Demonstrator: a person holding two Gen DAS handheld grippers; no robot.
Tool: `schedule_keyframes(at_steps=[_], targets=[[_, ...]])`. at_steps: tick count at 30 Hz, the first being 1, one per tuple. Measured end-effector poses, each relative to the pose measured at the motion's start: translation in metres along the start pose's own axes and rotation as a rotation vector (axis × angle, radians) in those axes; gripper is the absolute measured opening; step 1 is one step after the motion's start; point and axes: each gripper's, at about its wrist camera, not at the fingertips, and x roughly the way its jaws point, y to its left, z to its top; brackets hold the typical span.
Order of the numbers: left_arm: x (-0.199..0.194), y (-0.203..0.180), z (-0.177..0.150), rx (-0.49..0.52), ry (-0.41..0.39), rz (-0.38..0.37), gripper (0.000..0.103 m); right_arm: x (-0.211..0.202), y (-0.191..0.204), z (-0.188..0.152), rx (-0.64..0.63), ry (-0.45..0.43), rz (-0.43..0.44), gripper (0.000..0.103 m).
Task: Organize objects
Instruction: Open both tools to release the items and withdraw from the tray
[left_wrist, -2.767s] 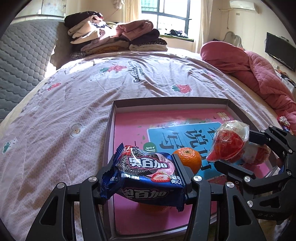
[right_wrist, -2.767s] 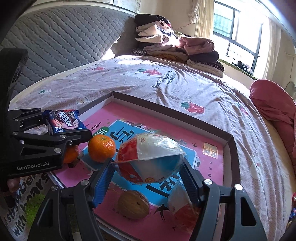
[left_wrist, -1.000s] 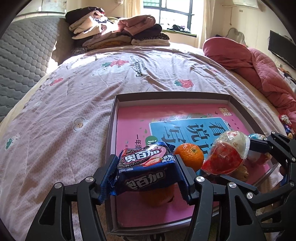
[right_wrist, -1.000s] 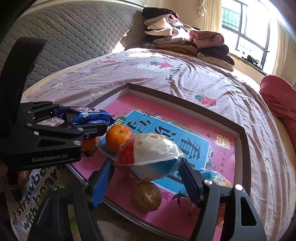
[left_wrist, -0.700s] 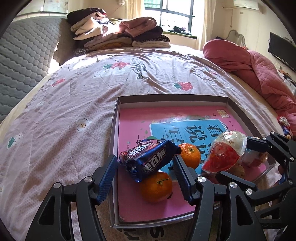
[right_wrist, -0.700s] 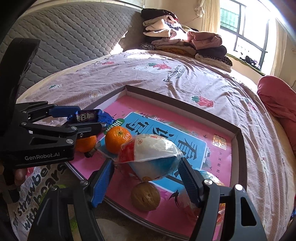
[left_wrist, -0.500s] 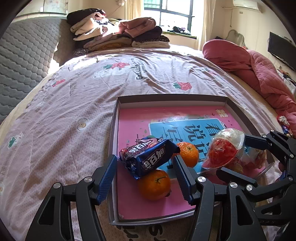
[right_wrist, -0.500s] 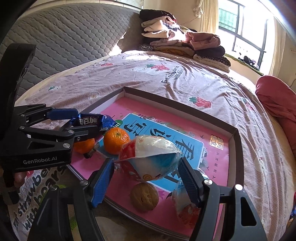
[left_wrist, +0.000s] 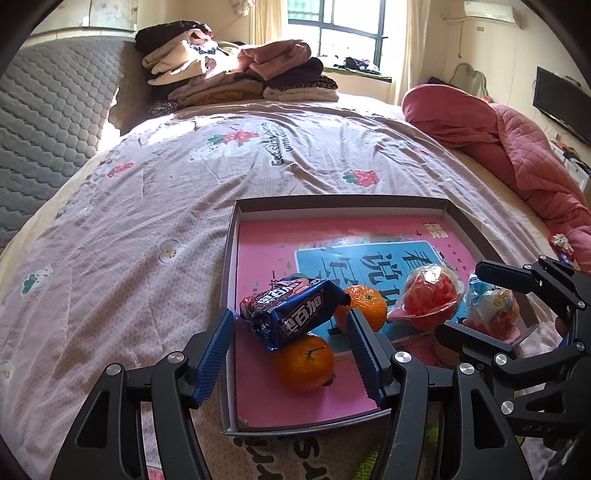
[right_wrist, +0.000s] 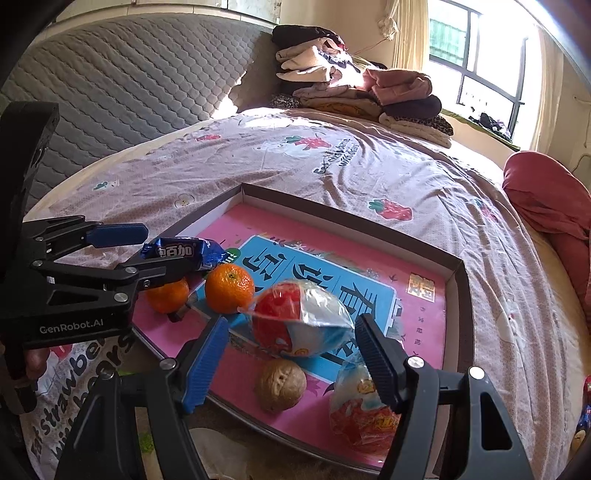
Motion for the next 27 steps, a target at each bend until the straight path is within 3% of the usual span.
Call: schedule_keyframes(at_steps=[27], targets=[[-0.067, -0.021, 0.000, 0.039, -0.111, 0.003, 0.065, -0.068, -0.009, -0.002, 0.099, -0.101, 0.012, 0.071]])
